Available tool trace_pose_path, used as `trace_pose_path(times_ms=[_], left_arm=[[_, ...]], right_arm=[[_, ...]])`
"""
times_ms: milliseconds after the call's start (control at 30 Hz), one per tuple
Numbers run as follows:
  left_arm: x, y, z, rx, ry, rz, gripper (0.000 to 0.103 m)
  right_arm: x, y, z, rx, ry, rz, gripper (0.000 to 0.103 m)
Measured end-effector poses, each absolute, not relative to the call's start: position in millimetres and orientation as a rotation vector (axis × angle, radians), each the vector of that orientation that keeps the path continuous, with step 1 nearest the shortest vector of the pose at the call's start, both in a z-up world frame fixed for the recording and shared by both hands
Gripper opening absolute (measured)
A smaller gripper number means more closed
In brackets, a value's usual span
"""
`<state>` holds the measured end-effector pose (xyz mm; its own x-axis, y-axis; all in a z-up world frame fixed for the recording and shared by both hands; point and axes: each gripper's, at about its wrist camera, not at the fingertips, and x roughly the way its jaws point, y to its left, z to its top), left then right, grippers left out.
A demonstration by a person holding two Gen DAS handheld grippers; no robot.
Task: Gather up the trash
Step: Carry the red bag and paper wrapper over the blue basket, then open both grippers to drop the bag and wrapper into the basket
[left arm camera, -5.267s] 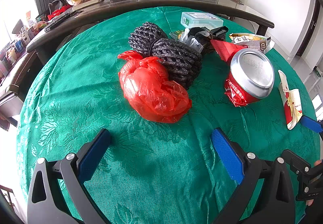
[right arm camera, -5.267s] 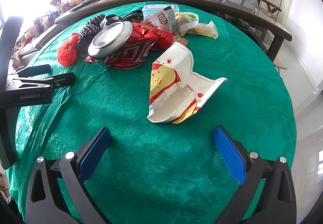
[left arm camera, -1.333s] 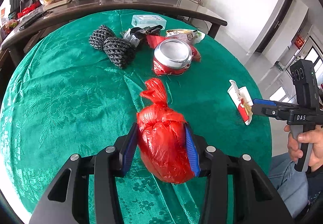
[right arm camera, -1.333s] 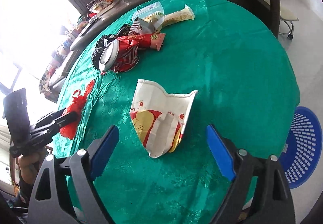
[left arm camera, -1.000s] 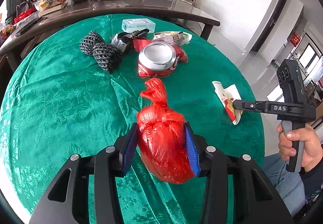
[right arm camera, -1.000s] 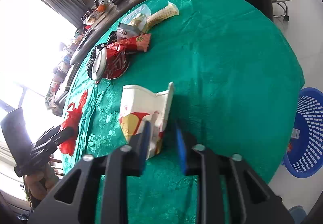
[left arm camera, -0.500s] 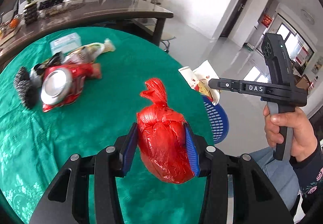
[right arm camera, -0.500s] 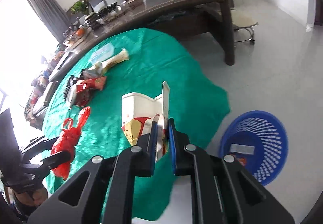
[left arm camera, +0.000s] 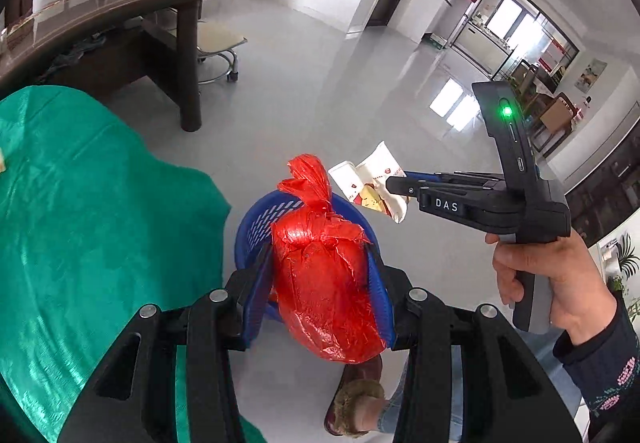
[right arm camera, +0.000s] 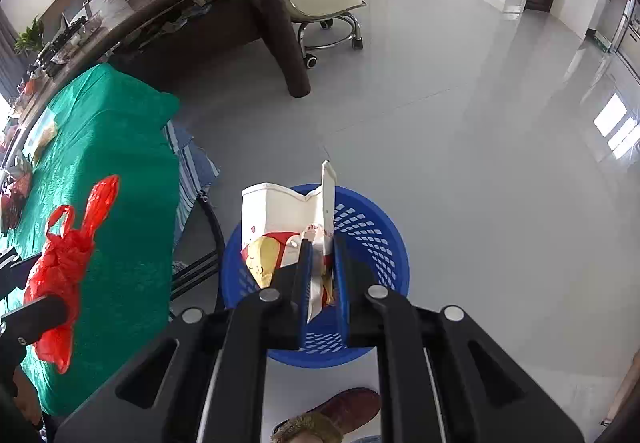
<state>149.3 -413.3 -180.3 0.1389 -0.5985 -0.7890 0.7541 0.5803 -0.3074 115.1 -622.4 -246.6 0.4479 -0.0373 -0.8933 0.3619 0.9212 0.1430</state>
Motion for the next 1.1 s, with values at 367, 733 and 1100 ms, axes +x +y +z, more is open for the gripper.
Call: trace_pose_path(times_ms=[367,733,1100], left_arm=[[172,-486,-237,0.176,1.097,-0.981,0.055],[162,-474,-202,0.111,0.969,-0.944,0.097],[109,-388,-145,0.213,0.733,-0.739,0.098]], right_arm=[[108,-661,-281,0.442,1.092,-0.243,0.018],[99,-667,-248,0.439,0.948,-0.262,0.079],[98,-603,-172,0.241,0.675,-0.229,0.098]])
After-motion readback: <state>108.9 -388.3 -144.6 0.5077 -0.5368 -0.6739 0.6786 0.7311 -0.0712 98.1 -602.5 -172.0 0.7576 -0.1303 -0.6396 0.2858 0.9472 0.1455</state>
